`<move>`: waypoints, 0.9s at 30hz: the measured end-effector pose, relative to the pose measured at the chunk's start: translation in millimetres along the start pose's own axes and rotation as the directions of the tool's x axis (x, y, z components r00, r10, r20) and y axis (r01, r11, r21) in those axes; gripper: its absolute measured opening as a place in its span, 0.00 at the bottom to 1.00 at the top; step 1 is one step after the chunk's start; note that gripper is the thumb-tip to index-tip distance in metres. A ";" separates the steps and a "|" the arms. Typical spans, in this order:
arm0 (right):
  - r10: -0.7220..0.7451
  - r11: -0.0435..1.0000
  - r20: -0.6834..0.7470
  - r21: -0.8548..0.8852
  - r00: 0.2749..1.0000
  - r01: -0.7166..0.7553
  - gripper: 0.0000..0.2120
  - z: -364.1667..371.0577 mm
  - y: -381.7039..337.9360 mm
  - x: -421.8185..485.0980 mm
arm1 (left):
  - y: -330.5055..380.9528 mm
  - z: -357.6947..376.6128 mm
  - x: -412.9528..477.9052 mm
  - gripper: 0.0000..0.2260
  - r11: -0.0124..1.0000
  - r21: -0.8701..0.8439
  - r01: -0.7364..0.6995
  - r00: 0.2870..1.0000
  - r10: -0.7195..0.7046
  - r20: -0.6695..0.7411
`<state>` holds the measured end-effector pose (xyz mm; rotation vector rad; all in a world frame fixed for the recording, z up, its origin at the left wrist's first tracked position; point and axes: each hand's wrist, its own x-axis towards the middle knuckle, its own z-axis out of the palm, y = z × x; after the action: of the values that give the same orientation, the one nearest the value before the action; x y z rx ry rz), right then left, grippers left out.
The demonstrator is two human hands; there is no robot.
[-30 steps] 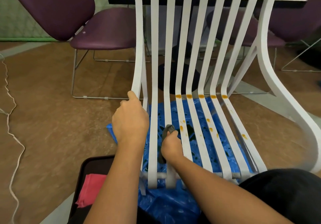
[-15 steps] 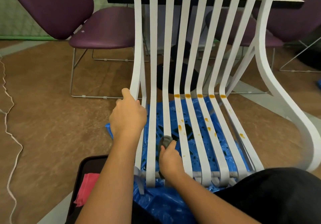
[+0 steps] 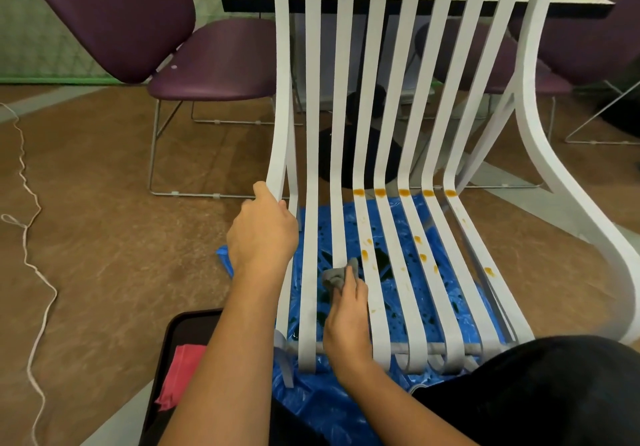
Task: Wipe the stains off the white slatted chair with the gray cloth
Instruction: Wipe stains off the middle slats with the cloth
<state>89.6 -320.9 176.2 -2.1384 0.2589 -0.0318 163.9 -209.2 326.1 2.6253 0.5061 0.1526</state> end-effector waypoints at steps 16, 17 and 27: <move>0.025 0.660 0.483 -0.665 0.875 0.349 0.42 65.1 -22.5 85.1 | 1.8 1.1 0.7 0.13 1.000 0.012 -0.001 1.000 0.001 -0.004; 0.069 0.658 0.491 -0.677 0.869 0.330 0.41 66.8 -22.8 89.7 | 1.7 1.6 1.4 0.13 1.000 0.008 0.000 1.000 0.000 -0.003; 0.036 0.732 0.426 -0.627 0.904 0.267 0.23 53.5 -16.0 -7.7 | -0.9 4.4 6.2 0.12 0.999 -0.031 -0.016 1.000 0.016 0.000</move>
<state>91.5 -266.8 160.5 -2.8172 -0.1573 0.5201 170.2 -207.9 321.9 2.5998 0.4795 0.1633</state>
